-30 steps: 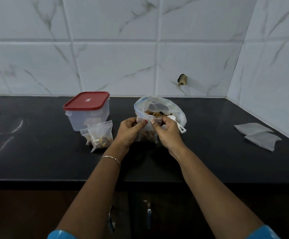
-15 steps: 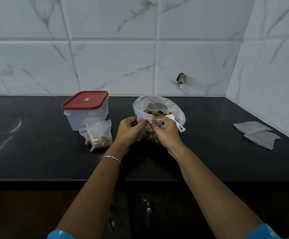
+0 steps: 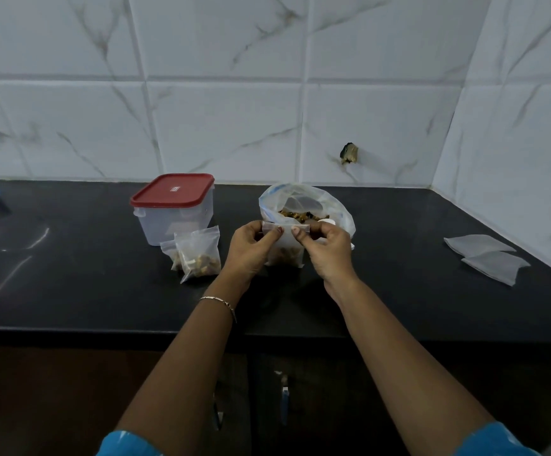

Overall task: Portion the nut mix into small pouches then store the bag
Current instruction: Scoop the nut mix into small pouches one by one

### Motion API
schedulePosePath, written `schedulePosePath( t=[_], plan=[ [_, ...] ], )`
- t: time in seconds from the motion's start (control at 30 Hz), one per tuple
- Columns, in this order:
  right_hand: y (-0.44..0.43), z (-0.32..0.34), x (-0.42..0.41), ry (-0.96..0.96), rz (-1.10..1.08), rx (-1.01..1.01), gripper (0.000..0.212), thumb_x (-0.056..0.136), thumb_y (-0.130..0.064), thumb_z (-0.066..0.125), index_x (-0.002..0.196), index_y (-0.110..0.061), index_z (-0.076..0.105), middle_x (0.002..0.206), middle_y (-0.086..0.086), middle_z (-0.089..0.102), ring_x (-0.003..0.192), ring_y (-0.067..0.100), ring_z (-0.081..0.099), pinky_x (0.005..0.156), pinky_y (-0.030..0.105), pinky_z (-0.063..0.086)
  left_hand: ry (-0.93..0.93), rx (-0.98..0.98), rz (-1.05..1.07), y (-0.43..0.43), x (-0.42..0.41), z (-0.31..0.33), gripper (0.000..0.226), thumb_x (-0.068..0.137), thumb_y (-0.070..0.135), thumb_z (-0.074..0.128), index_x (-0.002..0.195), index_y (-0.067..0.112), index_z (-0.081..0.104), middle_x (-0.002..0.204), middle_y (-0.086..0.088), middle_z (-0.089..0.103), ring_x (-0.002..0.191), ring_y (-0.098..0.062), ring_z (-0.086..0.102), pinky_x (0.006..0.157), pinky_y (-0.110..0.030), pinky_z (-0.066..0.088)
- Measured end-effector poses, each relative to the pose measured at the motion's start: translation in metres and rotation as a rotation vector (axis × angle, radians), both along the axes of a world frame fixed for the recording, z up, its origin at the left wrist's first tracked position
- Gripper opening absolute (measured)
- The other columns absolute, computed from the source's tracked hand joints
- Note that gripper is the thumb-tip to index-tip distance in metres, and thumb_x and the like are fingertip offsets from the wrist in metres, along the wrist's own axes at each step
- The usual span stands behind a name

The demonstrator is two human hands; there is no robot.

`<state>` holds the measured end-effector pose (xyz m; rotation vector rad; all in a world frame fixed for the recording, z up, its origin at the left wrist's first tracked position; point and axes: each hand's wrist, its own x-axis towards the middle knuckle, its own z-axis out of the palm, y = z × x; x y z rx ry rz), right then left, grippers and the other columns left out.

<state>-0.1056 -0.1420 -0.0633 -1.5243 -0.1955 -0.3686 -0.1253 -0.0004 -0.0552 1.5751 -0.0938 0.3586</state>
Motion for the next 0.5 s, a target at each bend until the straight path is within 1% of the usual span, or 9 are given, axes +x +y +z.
schedulePosePath(
  t=[0.07, 0.1, 0.17, 0.2, 0.27, 0.33, 0.37, 0.43, 0.5],
  plan=[
    [0.004, 0.000, -0.005, -0.003, 0.044, -0.023, 0.012, 0.087, -0.016, 0.072, 0.088, -0.004, 0.071, 0.086, -0.002, 0.069, 0.091, 0.008, 0.065, 0.080, 0.017, 0.052, 0.005, -0.029, 0.018, 0.008, -0.008, 0.001, 0.006, 0.091, 0.015, 0.064, 0.089, 0.012, 0.069, 0.085, -0.004, 0.070, 0.079, -0.014, 0.068, 0.063, -0.020, 0.052],
    [0.009, 0.002, -0.010, -0.012, 0.076, -0.034, 0.010, 0.088, -0.015, 0.069, 0.087, -0.005, 0.071, 0.085, -0.002, 0.069, 0.091, 0.006, 0.064, 0.080, 0.015, 0.050, 0.002, -0.040, 0.030, 0.015, -0.015, 0.002, 0.007, 0.091, 0.015, 0.063, 0.087, 0.012, 0.068, 0.083, -0.003, 0.069, 0.077, -0.012, 0.067, 0.061, -0.018, 0.051],
    [0.021, 0.005, -0.018, -0.041, 0.119, -0.056, 0.007, 0.090, -0.012, 0.067, 0.086, -0.008, 0.071, 0.083, -0.002, 0.067, 0.079, -0.003, 0.061, 0.072, 0.008, 0.047, 0.002, -0.055, 0.045, 0.029, -0.025, 0.005, 0.009, 0.092, 0.015, 0.061, 0.086, 0.011, 0.068, 0.082, -0.003, 0.067, 0.076, -0.011, 0.064, 0.057, -0.014, 0.048],
    [0.029, 0.006, -0.021, -0.055, 0.137, -0.063, 0.006, 0.090, -0.011, 0.067, 0.085, -0.009, 0.071, 0.081, 0.000, 0.067, 0.074, -0.005, 0.060, 0.069, 0.007, 0.046, 0.003, -0.071, 0.054, 0.037, -0.031, 0.006, 0.011, 0.093, 0.015, 0.060, 0.085, 0.011, 0.067, 0.081, -0.003, 0.066, 0.074, -0.011, 0.063, 0.055, -0.013, 0.046],
    [0.051, 0.010, -0.027, -0.066, 0.171, -0.056, 0.006, 0.088, -0.012, 0.069, 0.083, -0.008, 0.070, 0.077, 0.000, 0.067, 0.070, -0.002, 0.061, 0.066, 0.009, 0.046, 0.003, -0.101, 0.086, 0.059, -0.045, 0.010, 0.013, 0.094, 0.016, 0.059, 0.083, 0.012, 0.066, 0.076, -0.001, 0.065, 0.070, -0.011, 0.061, 0.052, -0.016, 0.046],
    [0.076, 0.015, -0.033, -0.052, 0.197, -0.043, 0.008, 0.085, -0.013, 0.073, 0.081, -0.007, 0.070, 0.074, 0.000, 0.066, 0.070, 0.004, 0.061, 0.065, 0.011, 0.048, 0.003, -0.099, 0.141, 0.084, -0.058, 0.014, 0.014, 0.094, 0.017, 0.059, 0.085, 0.010, 0.067, 0.077, -0.001, 0.065, 0.072, -0.013, 0.062, 0.057, -0.020, 0.048],
    [0.090, 0.016, -0.036, -0.043, 0.209, -0.040, 0.009, 0.084, -0.013, 0.074, 0.078, -0.007, 0.069, 0.073, 0.000, 0.066, 0.068, 0.003, 0.061, 0.064, 0.011, 0.048, -0.005, -0.078, 0.179, 0.097, -0.065, 0.016, 0.014, 0.094, 0.017, 0.060, 0.087, 0.008, 0.067, 0.079, -0.002, 0.066, 0.073, -0.013, 0.062, 0.059, -0.021, 0.050],
    [0.113, 0.019, -0.041, -0.030, 0.229, -0.042, 0.012, 0.081, -0.013, 0.077, 0.075, -0.007, 0.069, 0.070, 0.000, 0.066, 0.062, 0.000, 0.060, 0.061, 0.012, 0.048, -0.035, -0.019, 0.240, 0.121, -0.075, 0.019, 0.014, 0.093, 0.016, 0.060, 0.090, 0.003, 0.067, 0.079, -0.005, 0.066, 0.068, -0.007, 0.064, 0.058, -0.017, 0.050],
    [0.135, 0.019, -0.043, -0.002, 0.253, -0.070, 0.015, 0.080, -0.016, 0.079, 0.076, -0.003, 0.071, 0.070, 0.002, 0.068, 0.063, 0.004, 0.062, 0.063, 0.018, 0.052, -0.051, 0.024, 0.295, 0.145, -0.083, 0.019, 0.014, 0.092, 0.015, 0.062, 0.087, 0.003, 0.068, 0.075, -0.004, 0.066, 0.062, -0.002, 0.063, 0.057, -0.015, 0.050]
  ],
)
